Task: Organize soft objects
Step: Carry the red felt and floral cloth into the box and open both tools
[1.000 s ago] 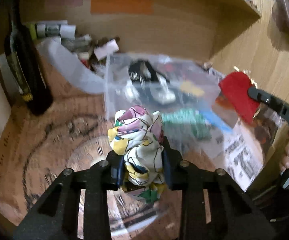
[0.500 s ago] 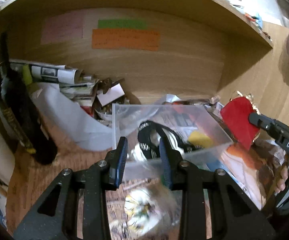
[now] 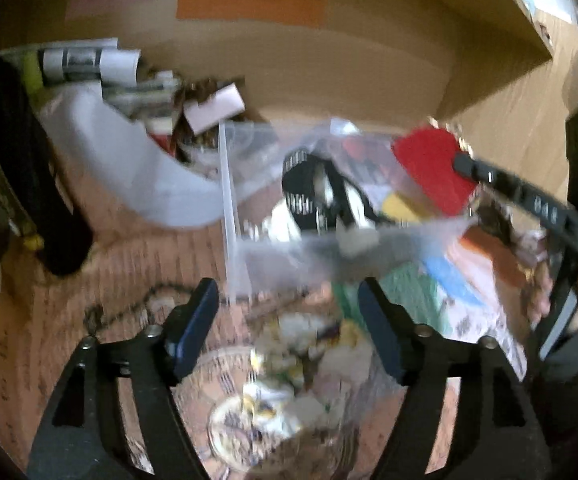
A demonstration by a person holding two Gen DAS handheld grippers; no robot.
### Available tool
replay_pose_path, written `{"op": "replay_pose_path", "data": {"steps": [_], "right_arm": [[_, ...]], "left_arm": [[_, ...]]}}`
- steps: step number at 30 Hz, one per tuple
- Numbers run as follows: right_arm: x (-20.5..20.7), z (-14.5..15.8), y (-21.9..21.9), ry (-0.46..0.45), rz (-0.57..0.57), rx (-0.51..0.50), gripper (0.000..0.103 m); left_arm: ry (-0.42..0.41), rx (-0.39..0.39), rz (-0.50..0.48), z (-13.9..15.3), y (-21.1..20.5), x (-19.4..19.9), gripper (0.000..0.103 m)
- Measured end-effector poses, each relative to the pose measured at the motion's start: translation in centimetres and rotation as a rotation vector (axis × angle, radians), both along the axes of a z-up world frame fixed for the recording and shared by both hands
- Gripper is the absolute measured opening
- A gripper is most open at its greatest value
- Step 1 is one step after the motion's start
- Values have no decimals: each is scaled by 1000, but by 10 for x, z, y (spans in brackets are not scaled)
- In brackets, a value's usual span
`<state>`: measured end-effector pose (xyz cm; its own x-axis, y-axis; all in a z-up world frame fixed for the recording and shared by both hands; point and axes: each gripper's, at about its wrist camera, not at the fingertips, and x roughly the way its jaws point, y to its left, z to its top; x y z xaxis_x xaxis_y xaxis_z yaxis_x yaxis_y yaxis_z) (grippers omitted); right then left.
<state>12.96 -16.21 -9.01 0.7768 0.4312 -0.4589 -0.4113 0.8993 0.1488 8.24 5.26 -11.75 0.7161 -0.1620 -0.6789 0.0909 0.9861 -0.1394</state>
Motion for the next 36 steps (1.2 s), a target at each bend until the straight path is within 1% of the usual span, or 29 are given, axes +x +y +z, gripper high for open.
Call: {"op": "replay_pose_path", "data": {"steps": [3,6,9,12,14,15,16,17,19,20,21,26,30,32,36], "right_arm": [[0,-2,0,7,-3,-3,17],[0,-3,0,13,-6,-8,17],[0,-2,0,12,-11,-17,17],[0,-2,-1,9,-14,-22,17],[1,-2,-1,11,-15,-21,17],[1,-3,-1,13,-16,-22,17],[1,-3,0,13,-16,-23,17],[2,-3,0,15,-16,-25,17],[2,-3,1,14,-16,-27,17],[2,-3,0,13,-15,-28,17],[3,-2,0,11,-16,-28,17],[5,0,-2,1,-19,-24,17],[9,0,-1,3,-20,-23,17],[12,-2,-1,7,-20,-28,17],[21,-10,5,35,-7,-53,17]], "left_arm": [[25,35,5,-15,-3,-3,76],[77,10,16,-34,2,-3,76],[94,1,34,-45,7,-1,75],[123,-10,44,-58,12,4,57],[108,12,53,-60,11,2,50],[106,17,53,-59,11,3,39],[107,14,46,-59,11,2,30],[106,5,43,-58,11,1,28],[91,14,47,-54,11,-1,20],[81,20,48,-52,11,-3,18],[65,23,48,-47,10,-6,13],[-25,23,53,-19,11,-19,13],[-70,17,53,0,11,-20,13],[-106,16,50,12,10,-20,13],[-167,9,44,33,10,-13,13]]}}
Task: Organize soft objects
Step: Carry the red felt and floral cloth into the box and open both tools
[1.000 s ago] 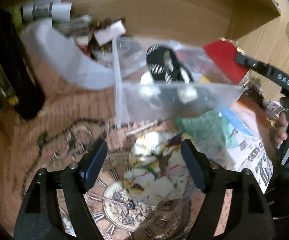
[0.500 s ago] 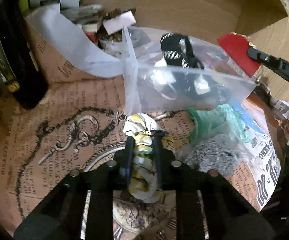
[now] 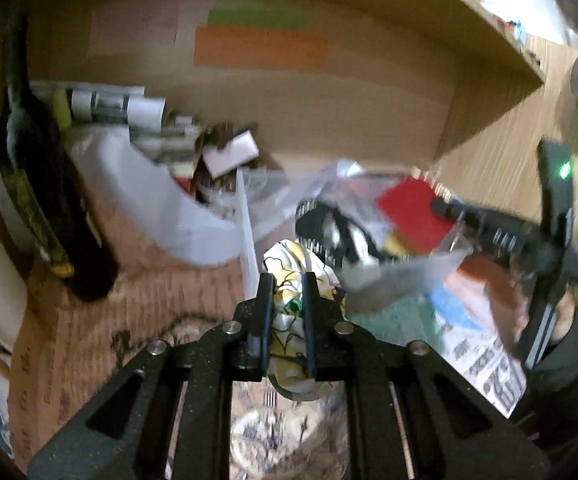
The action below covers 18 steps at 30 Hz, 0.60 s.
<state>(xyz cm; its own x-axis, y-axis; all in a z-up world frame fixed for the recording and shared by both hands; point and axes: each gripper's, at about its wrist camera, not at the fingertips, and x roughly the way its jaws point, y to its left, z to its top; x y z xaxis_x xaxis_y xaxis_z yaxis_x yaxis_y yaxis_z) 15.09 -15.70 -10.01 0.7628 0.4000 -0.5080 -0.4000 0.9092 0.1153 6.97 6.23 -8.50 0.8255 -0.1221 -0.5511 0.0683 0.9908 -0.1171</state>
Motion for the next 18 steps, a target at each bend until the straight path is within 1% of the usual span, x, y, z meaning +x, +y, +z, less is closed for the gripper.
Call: {"op": "replay_pose_path", "data": {"steps": [3,7,9,13,15,17,18], "right_arm": [[6,-8,6,24,10,-25,17],[11,-15,9,42,14,-53,17],[11,-17,11,38,9,-71,17],[13,-21,15,32,-5,-114,18],[15,-24,16,42,-9,-129,23],[17,-27,19,51,-16,-149,38],[17,-28,19,51,-20,-155,41]], "left_arm": [[-35,14,10,10,-1,12,13],[-44,35,22,12,-2,39,13],[-29,46,25,7,-1,52,13],[35,52,22,-12,0,82,13],[58,52,14,-20,-2,91,13],[77,57,8,-26,-3,97,13],[86,62,8,-28,-3,99,13]]}}
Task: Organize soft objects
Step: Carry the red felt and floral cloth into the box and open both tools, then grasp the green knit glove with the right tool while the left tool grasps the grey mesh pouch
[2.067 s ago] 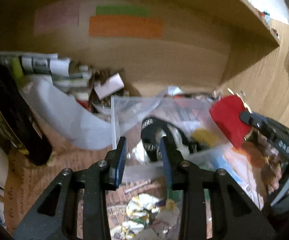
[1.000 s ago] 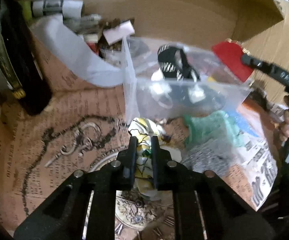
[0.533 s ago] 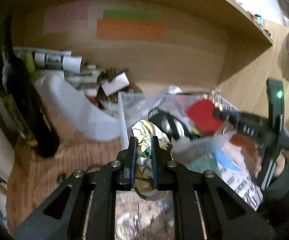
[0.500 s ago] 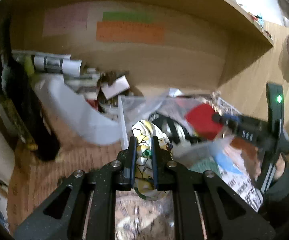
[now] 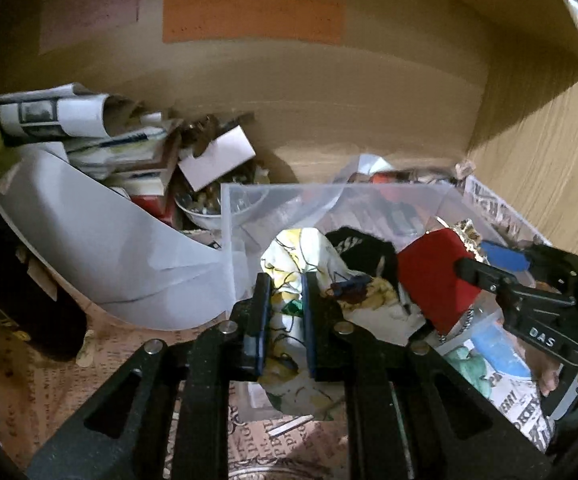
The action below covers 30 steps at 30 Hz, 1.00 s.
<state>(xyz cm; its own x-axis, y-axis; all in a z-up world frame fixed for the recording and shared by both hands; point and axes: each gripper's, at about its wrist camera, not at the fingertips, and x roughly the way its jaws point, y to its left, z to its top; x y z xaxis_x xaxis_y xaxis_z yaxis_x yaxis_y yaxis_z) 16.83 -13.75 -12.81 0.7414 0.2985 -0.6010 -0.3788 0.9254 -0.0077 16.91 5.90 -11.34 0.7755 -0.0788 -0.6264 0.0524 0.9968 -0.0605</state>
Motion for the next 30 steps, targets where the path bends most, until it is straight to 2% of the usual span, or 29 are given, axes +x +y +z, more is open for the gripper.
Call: {"op": "replay_pose_path", "data": {"steps": [2,5,7,11,13,16,20,23,24,26,30], "right_arm": [[-2,2,0,-11,-7,-6,54],[-8,7,-2,-38,-10,-6,63],[-14,13,-2,-54,-4,3,64],[-30,26,-1,-83,29,28,66],[-39,31,0,-97,49,35,68],[-52,34,2,-105,77,48,69],[-64,23,8,-59,124,70,69],[-66,8,14,6,161,73,70],[-70,5,16,-13,160,61,70],[-68,-5,22,33,178,30,67],[-65,-21,24,84,177,22,66]], "left_arm": [[5,4,-5,0,-2,0,13],[8,10,-7,2,-3,-2,21],[1,5,-6,6,-2,-7,33],[-21,-9,-10,14,-1,-18,45],[-38,-13,-4,19,-1,-26,55],[-61,-24,-4,26,1,-39,58],[-77,-23,4,29,4,-52,63],[-70,-31,2,27,5,-59,63],[-64,-36,-3,26,5,-62,63],[-51,-39,-16,23,2,-66,64],[-26,-44,-43,14,-4,-78,66]]}}
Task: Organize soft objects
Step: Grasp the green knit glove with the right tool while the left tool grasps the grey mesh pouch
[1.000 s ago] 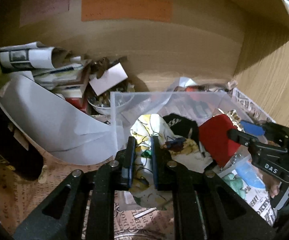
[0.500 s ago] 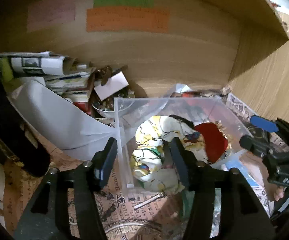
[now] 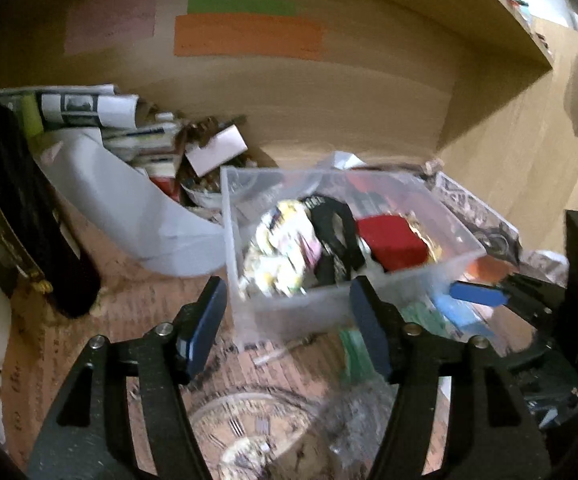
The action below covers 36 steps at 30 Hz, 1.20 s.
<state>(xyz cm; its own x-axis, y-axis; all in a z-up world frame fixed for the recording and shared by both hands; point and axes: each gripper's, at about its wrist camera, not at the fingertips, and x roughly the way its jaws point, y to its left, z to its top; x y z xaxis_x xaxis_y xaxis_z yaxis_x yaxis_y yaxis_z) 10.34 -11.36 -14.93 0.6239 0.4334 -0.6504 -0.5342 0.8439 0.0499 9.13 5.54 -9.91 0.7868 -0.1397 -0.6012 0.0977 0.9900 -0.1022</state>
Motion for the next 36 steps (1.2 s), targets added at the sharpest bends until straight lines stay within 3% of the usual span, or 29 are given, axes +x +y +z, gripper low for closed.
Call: {"op": "replay_pose_path", "data": {"steps": [9,11,14,20,27,33,36], "right_arm": [[8,-22,-8,102,-15,-24,59],[7,-24,-14,109,-28,-24,59],[5,-27,-23,116,-51,-21,59],[1,-25,-41,111,-95,-33,59],[-6,-15,-47,82,-99,-11,60],[3,-21,-21,81,-52,-43,70],[4,-26,-13,72,-43,-72,65]], "left_arm": [[129,-33,-119,-38,-27,-18,76],[162,-5,-146,-52,-39,-19,78],[188,22,-151,-66,-47,-19,78],[191,-25,-125,-71,-35,-23,77],[188,-41,-120,-71,-27,-28,60],[175,-59,-128,-68,-31,-29,49],[163,-58,-131,-67,-32,-30,45]]}}
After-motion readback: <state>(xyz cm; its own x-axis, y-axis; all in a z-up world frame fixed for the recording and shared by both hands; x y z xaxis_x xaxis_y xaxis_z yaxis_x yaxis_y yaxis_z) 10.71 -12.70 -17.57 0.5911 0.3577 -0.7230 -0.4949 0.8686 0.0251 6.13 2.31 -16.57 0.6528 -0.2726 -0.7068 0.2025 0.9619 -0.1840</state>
